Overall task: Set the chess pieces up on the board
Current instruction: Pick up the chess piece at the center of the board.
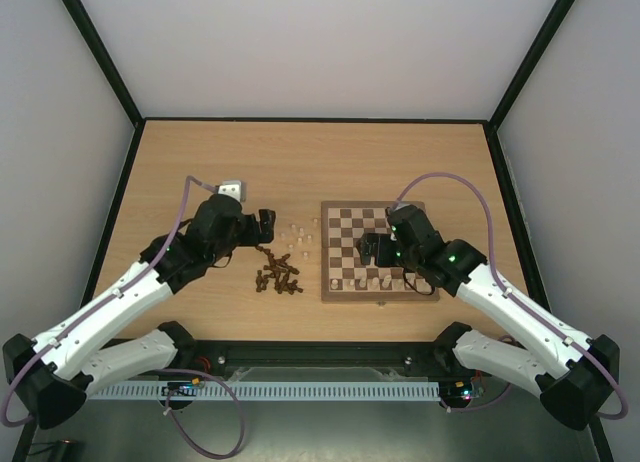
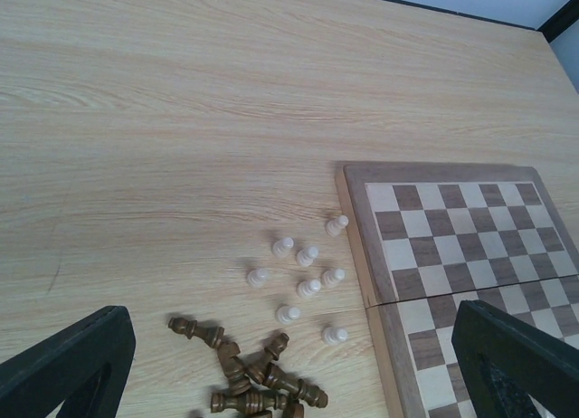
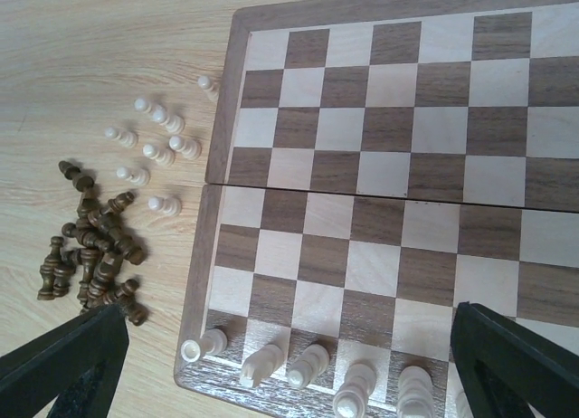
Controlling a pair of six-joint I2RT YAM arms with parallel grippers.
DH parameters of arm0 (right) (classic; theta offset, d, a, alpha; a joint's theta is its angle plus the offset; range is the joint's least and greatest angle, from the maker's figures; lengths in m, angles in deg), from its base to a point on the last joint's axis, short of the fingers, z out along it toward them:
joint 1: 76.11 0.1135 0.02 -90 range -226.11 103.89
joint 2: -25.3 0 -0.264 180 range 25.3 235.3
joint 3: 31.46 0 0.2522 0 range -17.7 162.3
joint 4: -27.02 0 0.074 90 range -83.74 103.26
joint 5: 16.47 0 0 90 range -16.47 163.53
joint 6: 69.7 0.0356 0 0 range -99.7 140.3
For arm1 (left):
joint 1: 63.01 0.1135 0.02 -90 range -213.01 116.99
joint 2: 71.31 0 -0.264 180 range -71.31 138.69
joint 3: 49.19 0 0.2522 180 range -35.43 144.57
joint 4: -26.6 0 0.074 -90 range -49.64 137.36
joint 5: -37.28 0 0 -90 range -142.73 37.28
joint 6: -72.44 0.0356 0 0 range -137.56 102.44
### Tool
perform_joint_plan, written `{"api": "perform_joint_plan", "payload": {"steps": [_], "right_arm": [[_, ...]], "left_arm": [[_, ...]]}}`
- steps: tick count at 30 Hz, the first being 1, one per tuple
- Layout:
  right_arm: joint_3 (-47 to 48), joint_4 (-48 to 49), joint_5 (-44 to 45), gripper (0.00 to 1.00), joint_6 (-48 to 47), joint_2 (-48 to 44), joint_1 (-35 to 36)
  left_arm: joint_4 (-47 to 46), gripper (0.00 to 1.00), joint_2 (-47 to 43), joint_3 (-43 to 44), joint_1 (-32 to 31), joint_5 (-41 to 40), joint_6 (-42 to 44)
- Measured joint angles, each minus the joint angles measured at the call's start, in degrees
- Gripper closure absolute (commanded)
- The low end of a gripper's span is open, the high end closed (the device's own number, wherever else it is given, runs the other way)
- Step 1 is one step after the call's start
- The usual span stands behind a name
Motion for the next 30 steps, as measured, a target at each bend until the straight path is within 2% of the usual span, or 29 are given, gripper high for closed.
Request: {"api": "perform_joint_plan", "payload": {"steps": [14,26,27,30], "right_arm": [[-0.85,0.42,-1.77,0.01,-0.57,-0.55,0.00],[-0.79,3.23,-3.41,0.01,-1.60,1.05,0.00],[-0.61,3.61,-4.11,0.01,-1.66,2.12,0.00],[0.44,5.33,-6.25,0.11,-1.97,6.51,0.00]], "left_arm": [[-0.33,0.00,-9.77,-2.56,0.00,-0.37,0.02],[-0.59,0.01,-7.61,-0.74,0.00,-2.45,1.51],[-0.61,0.01,-7.96,-0.68,0.00,-2.60,1.51],[-0.31,0.01,-10.19,-0.83,0.00,-2.95,1.40]]}}
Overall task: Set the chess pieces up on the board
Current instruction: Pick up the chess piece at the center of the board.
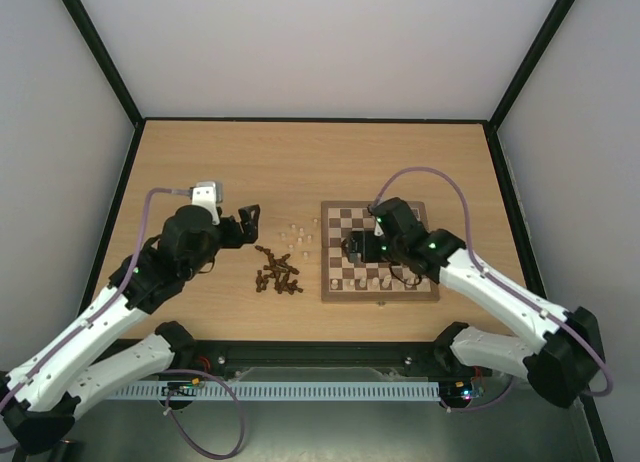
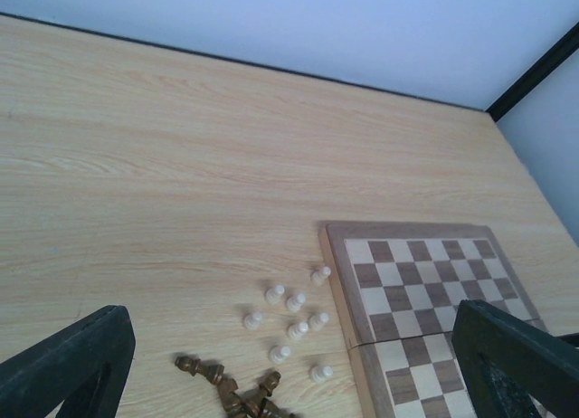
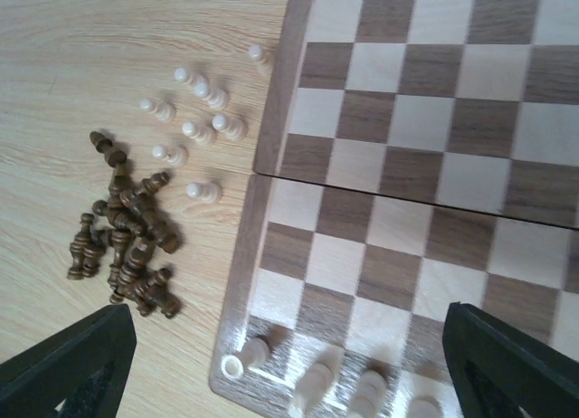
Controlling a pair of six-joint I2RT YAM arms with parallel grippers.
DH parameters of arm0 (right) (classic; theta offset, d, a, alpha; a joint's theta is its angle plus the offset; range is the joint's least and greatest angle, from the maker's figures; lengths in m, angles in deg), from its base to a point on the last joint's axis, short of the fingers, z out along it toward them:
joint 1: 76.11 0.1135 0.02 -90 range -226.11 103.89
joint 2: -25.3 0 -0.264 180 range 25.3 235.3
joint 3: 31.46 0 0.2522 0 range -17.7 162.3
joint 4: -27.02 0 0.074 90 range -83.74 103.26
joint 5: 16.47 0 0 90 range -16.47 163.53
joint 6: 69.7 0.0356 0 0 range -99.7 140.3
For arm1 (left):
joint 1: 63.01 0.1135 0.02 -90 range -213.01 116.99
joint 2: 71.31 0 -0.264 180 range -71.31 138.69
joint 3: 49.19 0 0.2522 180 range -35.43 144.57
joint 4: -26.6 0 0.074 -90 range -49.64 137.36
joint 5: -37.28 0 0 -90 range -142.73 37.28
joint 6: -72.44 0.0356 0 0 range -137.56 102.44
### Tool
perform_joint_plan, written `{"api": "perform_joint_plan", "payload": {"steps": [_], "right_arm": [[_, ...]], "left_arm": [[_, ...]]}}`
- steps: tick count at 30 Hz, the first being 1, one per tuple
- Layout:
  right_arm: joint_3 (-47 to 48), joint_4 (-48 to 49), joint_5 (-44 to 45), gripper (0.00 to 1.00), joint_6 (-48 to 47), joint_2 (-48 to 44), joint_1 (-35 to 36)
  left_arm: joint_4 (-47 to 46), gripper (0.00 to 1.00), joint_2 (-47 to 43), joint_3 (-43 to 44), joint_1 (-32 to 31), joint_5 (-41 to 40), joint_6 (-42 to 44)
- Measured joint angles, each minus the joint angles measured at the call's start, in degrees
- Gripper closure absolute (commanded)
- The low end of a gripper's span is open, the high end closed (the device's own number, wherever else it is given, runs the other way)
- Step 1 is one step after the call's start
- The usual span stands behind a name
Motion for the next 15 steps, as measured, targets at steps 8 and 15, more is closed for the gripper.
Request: {"api": "perform_joint_plan", "payload": {"steps": [8,15], "right_arm": [[7.58,3.06,-2.54,0.36,-0.92,13.81,2.47],[18.60,3.04,0.42,0.49,-2.80,27.23,8.17]], "left_arm": [[0.35,0.00,-5.22,-2.10,0.20,-1.79,-0.13],[-0.20,0.01,-3.34,-4.20,0.37,-1.75,-0.09]]}}
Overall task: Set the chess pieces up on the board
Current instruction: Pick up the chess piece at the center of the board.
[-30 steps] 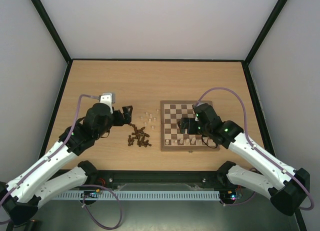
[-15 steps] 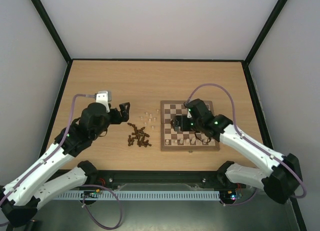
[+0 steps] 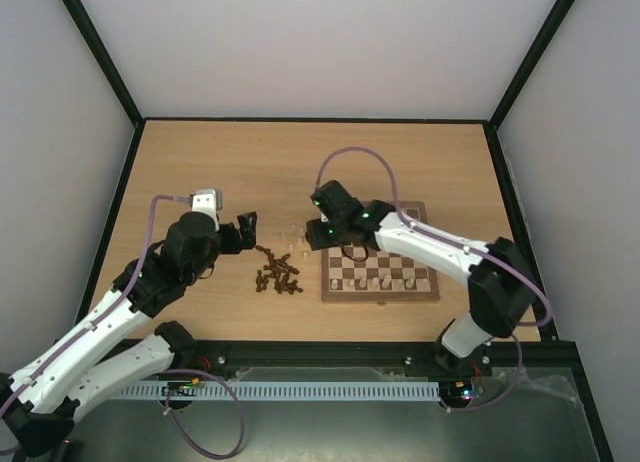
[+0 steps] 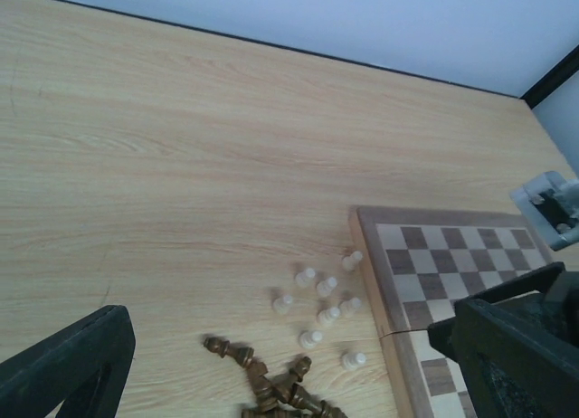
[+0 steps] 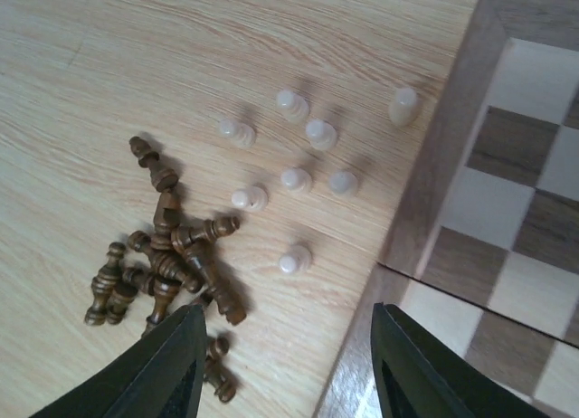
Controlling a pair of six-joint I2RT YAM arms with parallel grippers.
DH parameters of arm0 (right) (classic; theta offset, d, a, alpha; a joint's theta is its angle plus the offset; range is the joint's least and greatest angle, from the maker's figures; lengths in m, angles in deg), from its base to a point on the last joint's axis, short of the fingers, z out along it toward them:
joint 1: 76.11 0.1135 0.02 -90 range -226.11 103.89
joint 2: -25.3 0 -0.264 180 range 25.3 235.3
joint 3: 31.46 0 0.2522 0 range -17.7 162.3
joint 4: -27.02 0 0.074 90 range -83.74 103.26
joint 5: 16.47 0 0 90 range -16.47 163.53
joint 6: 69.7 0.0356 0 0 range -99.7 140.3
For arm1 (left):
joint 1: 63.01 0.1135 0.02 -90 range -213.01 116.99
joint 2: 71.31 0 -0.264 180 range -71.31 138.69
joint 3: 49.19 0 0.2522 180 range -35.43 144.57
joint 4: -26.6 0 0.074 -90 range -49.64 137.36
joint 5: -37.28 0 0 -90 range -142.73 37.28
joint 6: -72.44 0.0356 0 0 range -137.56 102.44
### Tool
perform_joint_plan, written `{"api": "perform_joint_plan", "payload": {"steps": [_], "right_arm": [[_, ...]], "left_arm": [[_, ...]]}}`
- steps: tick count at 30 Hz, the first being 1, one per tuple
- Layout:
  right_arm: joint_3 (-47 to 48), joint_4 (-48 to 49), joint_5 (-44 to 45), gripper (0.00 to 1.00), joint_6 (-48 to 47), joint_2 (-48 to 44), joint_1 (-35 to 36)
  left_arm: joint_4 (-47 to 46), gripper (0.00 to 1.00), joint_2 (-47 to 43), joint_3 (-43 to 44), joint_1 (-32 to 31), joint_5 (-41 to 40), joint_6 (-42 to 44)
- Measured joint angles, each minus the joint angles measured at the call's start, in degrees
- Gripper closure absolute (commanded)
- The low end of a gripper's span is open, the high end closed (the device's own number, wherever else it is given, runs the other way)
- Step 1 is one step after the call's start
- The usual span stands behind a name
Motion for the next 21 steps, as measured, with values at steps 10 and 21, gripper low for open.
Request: {"api": "perform_joint_plan", "payload": {"steps": [10,21], "right_arm": [[5.88,-2.56,4.92,0.56,-2.16,11.89,3.37],[8.41,-3.10,5.14,0.63,-3.50,16.83,3.87]], "left_arm": [[-0.44,0.01,0.09,-0.70,0.52,-0.07,0.02],[-0.87,0.01,0.11,-0.70,0.81,-0.04,0.02]]}}
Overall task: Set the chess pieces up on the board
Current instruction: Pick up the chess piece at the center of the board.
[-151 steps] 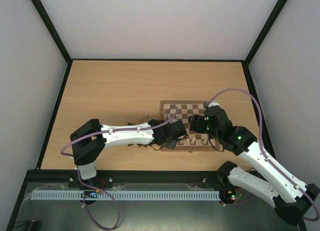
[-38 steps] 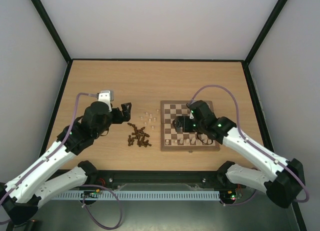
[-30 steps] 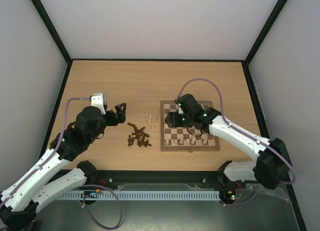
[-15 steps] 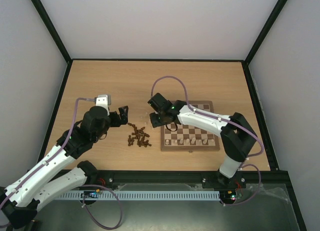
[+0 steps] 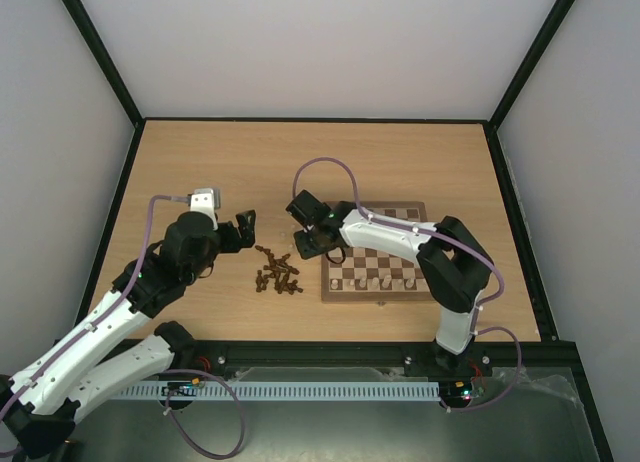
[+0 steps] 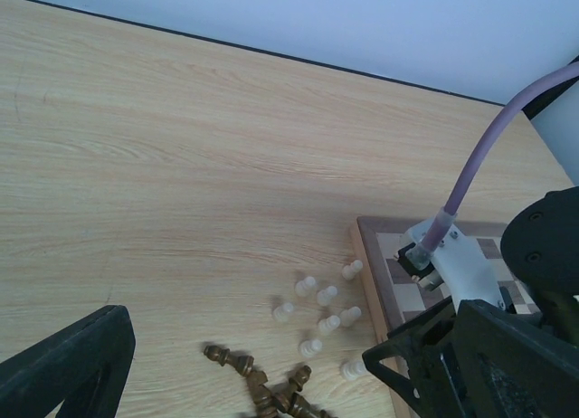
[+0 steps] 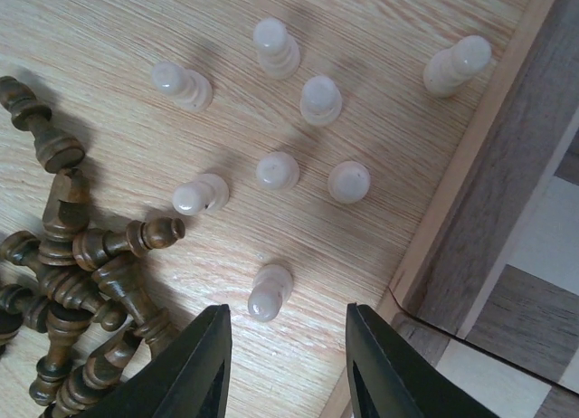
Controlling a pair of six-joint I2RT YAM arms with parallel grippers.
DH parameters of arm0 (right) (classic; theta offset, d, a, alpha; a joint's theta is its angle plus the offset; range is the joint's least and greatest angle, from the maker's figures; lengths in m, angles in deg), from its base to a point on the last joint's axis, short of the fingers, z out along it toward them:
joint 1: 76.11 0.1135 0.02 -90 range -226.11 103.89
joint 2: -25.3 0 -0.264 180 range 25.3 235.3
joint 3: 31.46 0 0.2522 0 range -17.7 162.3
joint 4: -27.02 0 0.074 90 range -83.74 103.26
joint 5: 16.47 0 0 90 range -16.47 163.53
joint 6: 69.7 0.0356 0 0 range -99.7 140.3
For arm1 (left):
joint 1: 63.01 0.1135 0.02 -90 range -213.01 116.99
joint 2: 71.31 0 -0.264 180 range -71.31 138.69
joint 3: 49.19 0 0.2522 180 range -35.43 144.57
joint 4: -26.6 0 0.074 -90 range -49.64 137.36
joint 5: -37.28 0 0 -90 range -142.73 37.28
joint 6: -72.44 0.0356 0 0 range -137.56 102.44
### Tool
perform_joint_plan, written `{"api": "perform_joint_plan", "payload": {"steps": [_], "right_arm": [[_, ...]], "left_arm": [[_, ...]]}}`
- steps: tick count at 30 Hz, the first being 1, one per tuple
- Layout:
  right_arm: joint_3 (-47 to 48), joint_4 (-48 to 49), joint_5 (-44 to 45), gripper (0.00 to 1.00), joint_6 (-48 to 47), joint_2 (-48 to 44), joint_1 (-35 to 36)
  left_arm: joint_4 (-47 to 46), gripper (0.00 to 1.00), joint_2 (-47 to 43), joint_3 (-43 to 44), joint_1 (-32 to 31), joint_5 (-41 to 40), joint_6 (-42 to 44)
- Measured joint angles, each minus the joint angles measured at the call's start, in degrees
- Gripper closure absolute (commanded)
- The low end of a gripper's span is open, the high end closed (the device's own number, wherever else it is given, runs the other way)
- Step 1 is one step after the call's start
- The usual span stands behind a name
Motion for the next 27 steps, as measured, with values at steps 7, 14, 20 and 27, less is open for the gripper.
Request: {"api": "perform_joint_plan", "payload": {"steps": [7,14,20,27], "right_arm": [[0.00,0.00,-0.02,0.67,-0.20,1.14,0.15],[0.11,0.04,-0.24,0.71,-0.39,2.75,0.63],[0.42,0.02,-0.70,0.72,-0.63,4.00,1.03],[1.73,0.07,-1.03,0.75,-0.96,4.63,1.33]], "left_arm": [[-0.35,0.01,0.35,0.00,0.04,0.00,-0.02],[-0.68,0.01,0.90,-0.61,0.28,0.04,-0.02],[-0.90,0.00,0.90,-0.98,0.33,0.07,-0.02],[-1.20,0.01,0.85,-1.11,0.63,0.26,-0.02]]}}
